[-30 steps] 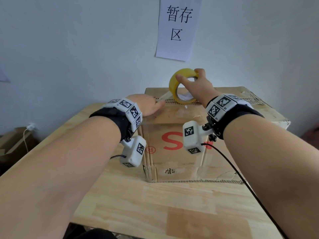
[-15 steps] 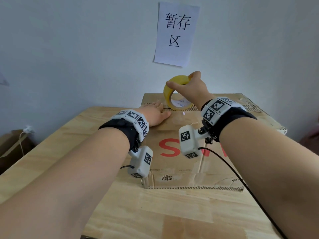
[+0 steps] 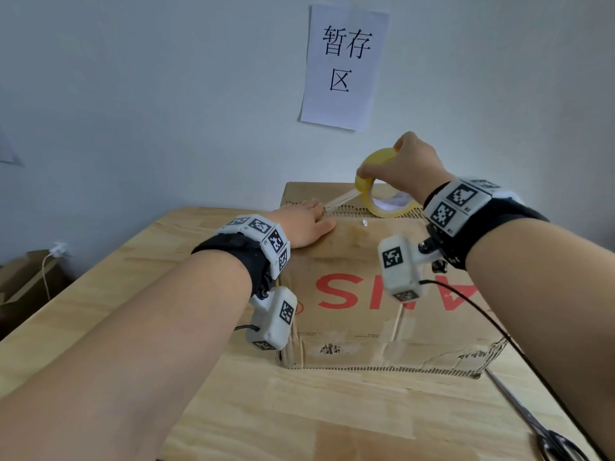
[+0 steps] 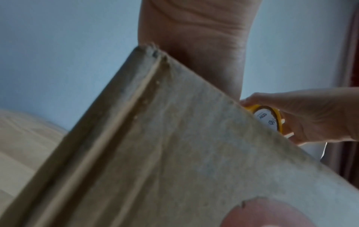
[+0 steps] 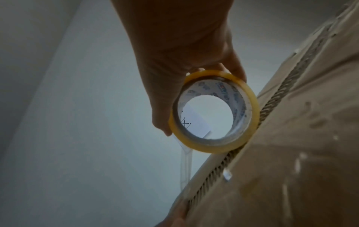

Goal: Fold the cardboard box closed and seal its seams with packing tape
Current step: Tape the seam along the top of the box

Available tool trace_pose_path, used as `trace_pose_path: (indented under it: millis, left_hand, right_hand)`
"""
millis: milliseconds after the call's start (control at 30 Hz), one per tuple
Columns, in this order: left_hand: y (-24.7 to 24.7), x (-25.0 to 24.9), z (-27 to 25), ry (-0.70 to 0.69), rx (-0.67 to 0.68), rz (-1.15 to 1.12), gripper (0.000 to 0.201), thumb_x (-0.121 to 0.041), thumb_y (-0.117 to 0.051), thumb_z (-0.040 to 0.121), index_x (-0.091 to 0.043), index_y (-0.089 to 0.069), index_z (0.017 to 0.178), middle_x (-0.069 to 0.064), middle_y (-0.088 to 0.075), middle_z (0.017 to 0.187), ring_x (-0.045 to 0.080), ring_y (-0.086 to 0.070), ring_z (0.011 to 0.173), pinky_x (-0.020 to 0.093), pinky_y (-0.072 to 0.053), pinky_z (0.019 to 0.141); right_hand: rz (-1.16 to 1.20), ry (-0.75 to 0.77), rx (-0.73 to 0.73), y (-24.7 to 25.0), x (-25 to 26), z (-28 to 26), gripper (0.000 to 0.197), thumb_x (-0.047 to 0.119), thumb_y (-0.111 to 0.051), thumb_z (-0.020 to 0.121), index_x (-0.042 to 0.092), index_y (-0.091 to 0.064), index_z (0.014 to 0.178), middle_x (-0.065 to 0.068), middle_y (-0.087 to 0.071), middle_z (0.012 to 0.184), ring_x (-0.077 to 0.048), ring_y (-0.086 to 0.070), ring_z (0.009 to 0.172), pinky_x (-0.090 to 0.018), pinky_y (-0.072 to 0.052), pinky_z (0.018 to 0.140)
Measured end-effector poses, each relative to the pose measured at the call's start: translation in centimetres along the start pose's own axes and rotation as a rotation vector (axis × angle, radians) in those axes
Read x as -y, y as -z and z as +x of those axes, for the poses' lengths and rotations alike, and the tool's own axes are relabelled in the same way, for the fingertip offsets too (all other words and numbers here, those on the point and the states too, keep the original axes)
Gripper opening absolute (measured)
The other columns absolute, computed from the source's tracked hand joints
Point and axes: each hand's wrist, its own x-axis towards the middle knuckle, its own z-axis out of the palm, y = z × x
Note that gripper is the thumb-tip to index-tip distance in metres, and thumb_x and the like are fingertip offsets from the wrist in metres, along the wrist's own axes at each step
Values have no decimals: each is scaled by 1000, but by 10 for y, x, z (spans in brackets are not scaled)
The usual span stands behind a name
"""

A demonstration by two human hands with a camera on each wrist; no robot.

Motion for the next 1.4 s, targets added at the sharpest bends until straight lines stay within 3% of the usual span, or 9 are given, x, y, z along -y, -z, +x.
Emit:
trace_pose_path:
  millis: [167,300,367,500,667,933,1167,1300,1400]
  left_hand:
    - [1,1,2,-10,2,-3,61,-48,-17,100,-8,-27,145,12,-23,154,25,-23,141,42,-19,115]
    - [6,-5,4,23,35,39,65,-51,-15,99,-10,-15,150,11,-14,157,26,-17,144,42,-16,117]
    - [10,-11,6,55,70,59,66,-55,-12,98,-17,-12,151,11,-12,158,28,-19,144,45,-17,116]
    - [11,-22,14,88,123,83,72,-69,-6,90,-31,-12,151,9,-24,156,26,-17,145,47,-16,116]
    - [4,-25,7,116,58,67,67,-69,-6,90,-38,-10,150,9,-7,159,31,-10,145,53,-11,116]
    - [10,7,-14,71,26,2,55,-45,-9,102,-22,-11,151,3,-4,160,18,-6,147,46,-2,117]
    - [11,20,-19,178,50,97,75,-60,-13,95,-7,-26,146,17,-22,154,31,-37,134,40,-30,110]
    - [3,5,-10,246,26,120,90,-71,-11,88,-6,-10,150,17,-7,158,32,-16,144,45,-19,116]
    - [2,-4,1,141,-13,91,83,-65,-12,93,-5,-9,151,15,-7,158,27,-9,146,44,-12,118]
  right_hand:
    - [124,-5,-1,-11,-11,-2,83,65,-64,73,22,-38,139,-9,-48,129,-23,-51,103,-32,-42,78]
    - [262,-54,-8,-19,-22,-11,95,68,-66,70,22,-25,142,-14,-41,136,-26,-50,103,-37,-47,84]
    - [298,-66,-17,-23,-24,-17,95,68,-68,69,22,-24,139,-14,-39,135,-26,-48,101,-40,-47,88]
    - [257,-49,0,-24,-23,-20,92,69,-68,67,25,-25,135,-12,-39,129,-25,-48,95,-41,-49,87]
    - [239,-58,14,-23,-21,-20,89,67,-67,69,24,-26,135,-13,-38,127,-27,-49,94,-38,-47,82]
    - [258,-108,50,-20,-13,-17,91,67,-67,70,24,-25,137,-12,-41,132,-29,-51,103,-39,-45,83]
    - [275,-97,45,-24,-14,-14,94,69,-66,69,21,-24,138,-12,-42,135,-28,-51,106,-37,-44,81]
    - [226,-34,43,-21,-22,-14,92,69,-65,71,19,-25,138,-11,-44,125,-25,-50,98,-36,-44,78]
    - [19,73,48,-11,-34,-10,67,46,-62,87,13,-30,136,-7,-50,102,-25,-52,86,-33,-41,68]
